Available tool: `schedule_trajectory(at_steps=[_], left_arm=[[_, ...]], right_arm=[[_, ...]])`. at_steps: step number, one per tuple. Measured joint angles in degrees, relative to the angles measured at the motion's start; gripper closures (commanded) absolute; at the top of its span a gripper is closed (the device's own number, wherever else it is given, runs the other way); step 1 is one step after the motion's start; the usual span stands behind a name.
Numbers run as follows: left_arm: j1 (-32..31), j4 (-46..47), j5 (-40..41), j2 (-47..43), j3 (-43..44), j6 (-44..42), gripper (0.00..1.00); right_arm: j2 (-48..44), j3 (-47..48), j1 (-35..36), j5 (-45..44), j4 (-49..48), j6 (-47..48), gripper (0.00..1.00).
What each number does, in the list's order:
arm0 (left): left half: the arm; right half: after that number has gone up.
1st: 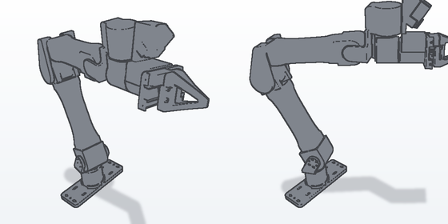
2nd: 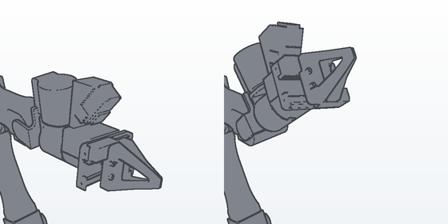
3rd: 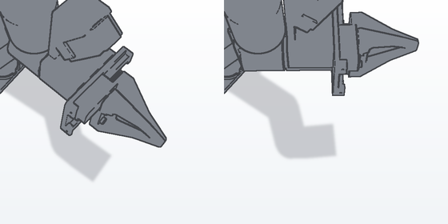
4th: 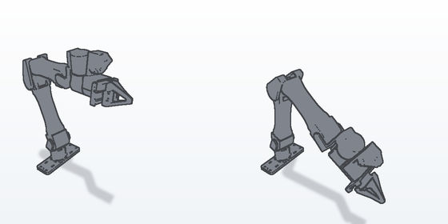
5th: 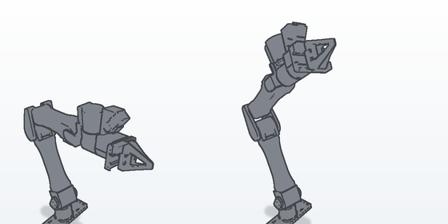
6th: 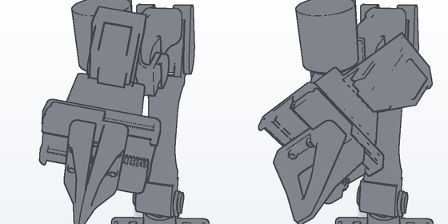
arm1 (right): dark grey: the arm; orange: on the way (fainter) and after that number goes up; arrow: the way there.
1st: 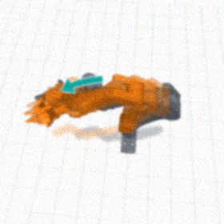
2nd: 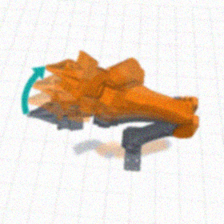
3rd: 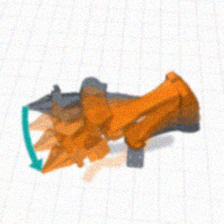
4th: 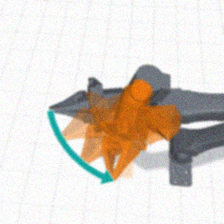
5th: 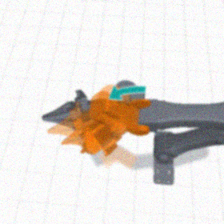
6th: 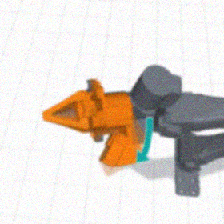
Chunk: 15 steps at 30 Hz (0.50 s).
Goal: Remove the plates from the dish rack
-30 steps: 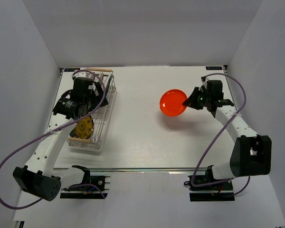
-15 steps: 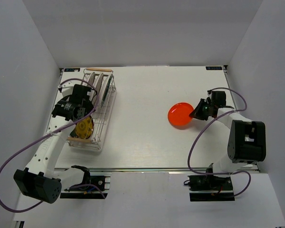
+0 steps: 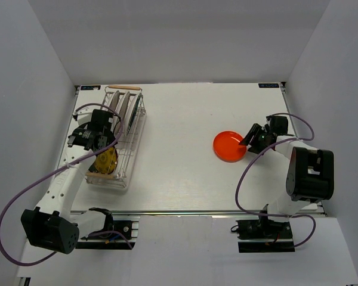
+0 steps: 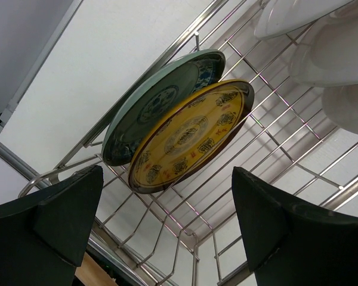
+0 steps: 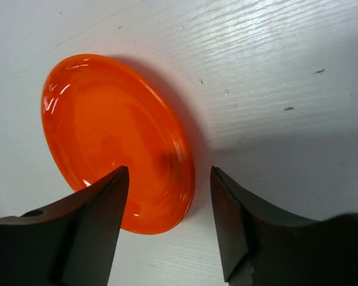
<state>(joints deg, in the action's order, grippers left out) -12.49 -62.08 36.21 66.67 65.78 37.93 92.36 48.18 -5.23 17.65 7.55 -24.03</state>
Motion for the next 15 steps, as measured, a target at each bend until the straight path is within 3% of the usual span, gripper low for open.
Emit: schedule_trajectory(at_steps=[3,4,15], left_arm=[[0.61,1.09,-0.55,0.11,-1.46,-0.72,0.02],[0.81,1.25,-0.74,0.22,-1.90,-0.98,0.02],[2.58,6.58,-3.67,0.50,-6.49,-6.56,0.21]], right_arm=[[-0.20,0.00,-0.48,-0.57,0.35,0.02,0.21],[-0.50,0.00,-0.66,-0.81,0.70,0.04,0.11],[-8.96,0.04,-0.92,-3.39,3.17,0.33,0.11]])
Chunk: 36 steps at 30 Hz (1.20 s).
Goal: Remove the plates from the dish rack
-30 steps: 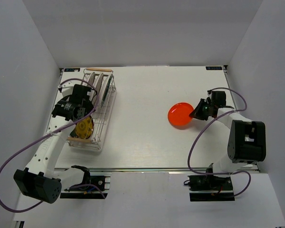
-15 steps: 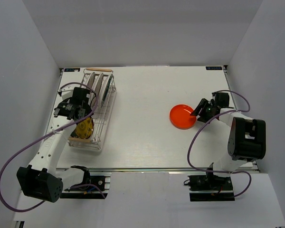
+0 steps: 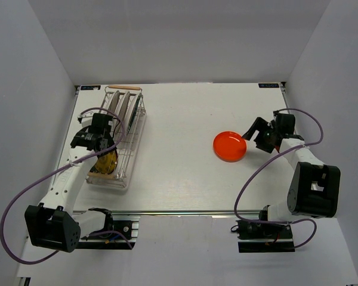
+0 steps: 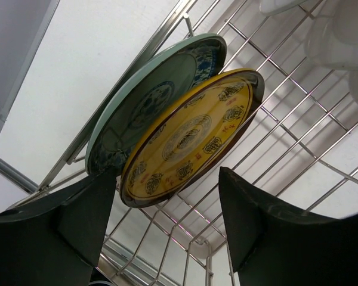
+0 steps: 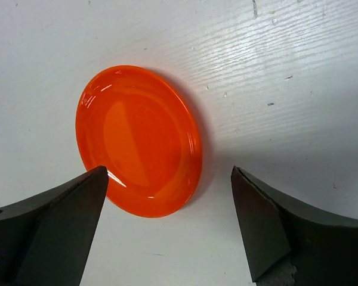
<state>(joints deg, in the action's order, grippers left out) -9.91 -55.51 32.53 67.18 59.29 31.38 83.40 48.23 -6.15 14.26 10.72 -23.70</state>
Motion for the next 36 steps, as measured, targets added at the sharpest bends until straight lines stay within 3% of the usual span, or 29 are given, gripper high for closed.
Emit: schedule_trajectory(at_steps=[14,24,28,36], left_arm=[[0.61,0.24,0.35,0.11,-1.46,-0.98,0.42],[0.87,-1.42,2.75,0.48,-1.44,-1.84,0.72],[0.96,-2.97,3.45,0.50,-1.36,-2.56,0.97],[0.72,-6.73,2.80,0.35,3.23,-2.78,1.00]], right_arm=[[-1.18,0.74,-0.11,-0.24,3.37,0.26,0.11],[-1.29,1.09,-0.13,-0.20,4.48,0.33,0.11],[-1.29,1.16,-0.15,-0.17,4.74,0.33,0.11],[-1.44,2.58,-0.15,2.58,6.29,0.35,0.11]])
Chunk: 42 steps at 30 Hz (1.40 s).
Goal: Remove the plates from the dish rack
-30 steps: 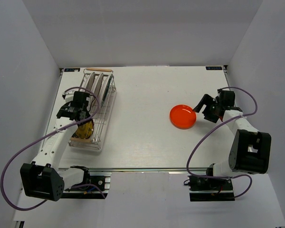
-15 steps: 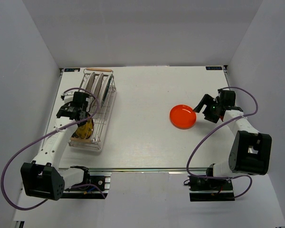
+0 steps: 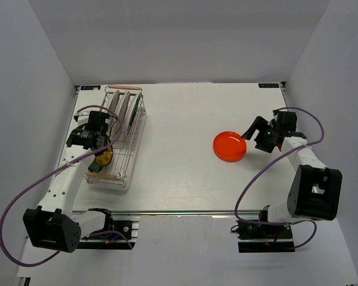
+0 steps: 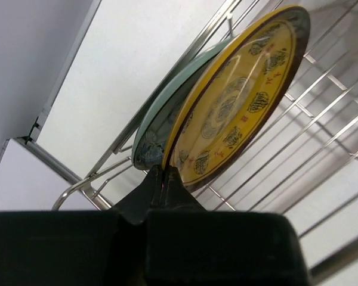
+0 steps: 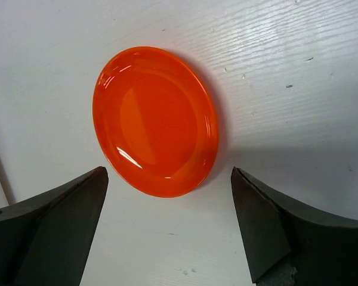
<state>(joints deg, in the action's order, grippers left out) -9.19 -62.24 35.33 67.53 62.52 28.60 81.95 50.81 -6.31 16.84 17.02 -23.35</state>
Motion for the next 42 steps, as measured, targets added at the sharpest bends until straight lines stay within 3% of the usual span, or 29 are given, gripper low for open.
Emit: schedule_trajectory(at_steps=[19,26,34,42], left_arm=[[-0.61,-2.19,-7.30,-10.69,17.51,-3.72,1.00],[-0.68,7.32,-24.35,-12.22,19.54,-7.23,1.00],[-1.31,23.93,-53.05,-2.64,15.87,-8.63,1.00],[-3.74,31.56,-65.20,4.44,9.33,-6.71,1.00]], right_arm=[[-5.75,5.42,0.02,9.05,5.73,2.60,0.11],[-8.26,6.67,1.29,20.61,4.72,7.34,0.11],[-8.96,11.82,6.95,30.36,2.01,11.98,0.11],[-6.91,14.47,15.63,34.56,-4.24,10.67,0.11]])
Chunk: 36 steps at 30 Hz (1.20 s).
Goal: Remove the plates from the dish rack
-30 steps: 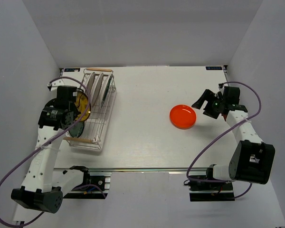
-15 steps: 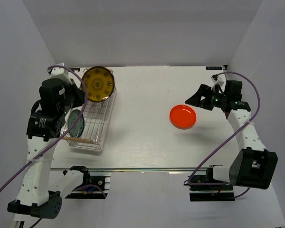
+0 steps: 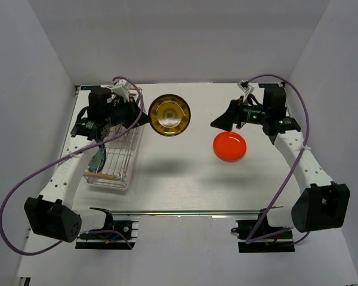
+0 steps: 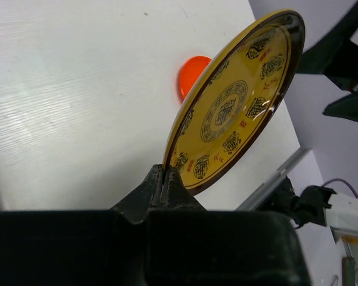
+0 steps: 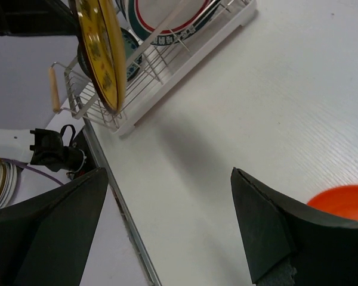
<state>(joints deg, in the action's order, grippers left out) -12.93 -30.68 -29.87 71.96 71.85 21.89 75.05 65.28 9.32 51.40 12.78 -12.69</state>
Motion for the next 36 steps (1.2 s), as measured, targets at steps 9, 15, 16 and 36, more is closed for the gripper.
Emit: schedule_trajectory(at_steps=[9,15,16,36], left_arm=[[-5.99,5.79,-2.95,3.45,-1.86,2.08,1.00],[-8.28,5.84,-0.07,5.46,-2.27,2.58,1.00],[-8.48,5.86,0.48,5.53,-2.29,2.62,1.00],[-9.35,-4.66,18.18,4.44,2.43,5.01,0.02]], right_arm=[[10.45,5.44,7.93,-1.49,-3.96,-1.49,0.17],[13.51,5.79,10.38,-3.56,-3.78,-2.27,0.69],[13.49,5.79,10.47,-3.65,-3.96,-2.64,0.74],[10.05,3.13,4.76,-17.35,0.61,-7.67,1.00]])
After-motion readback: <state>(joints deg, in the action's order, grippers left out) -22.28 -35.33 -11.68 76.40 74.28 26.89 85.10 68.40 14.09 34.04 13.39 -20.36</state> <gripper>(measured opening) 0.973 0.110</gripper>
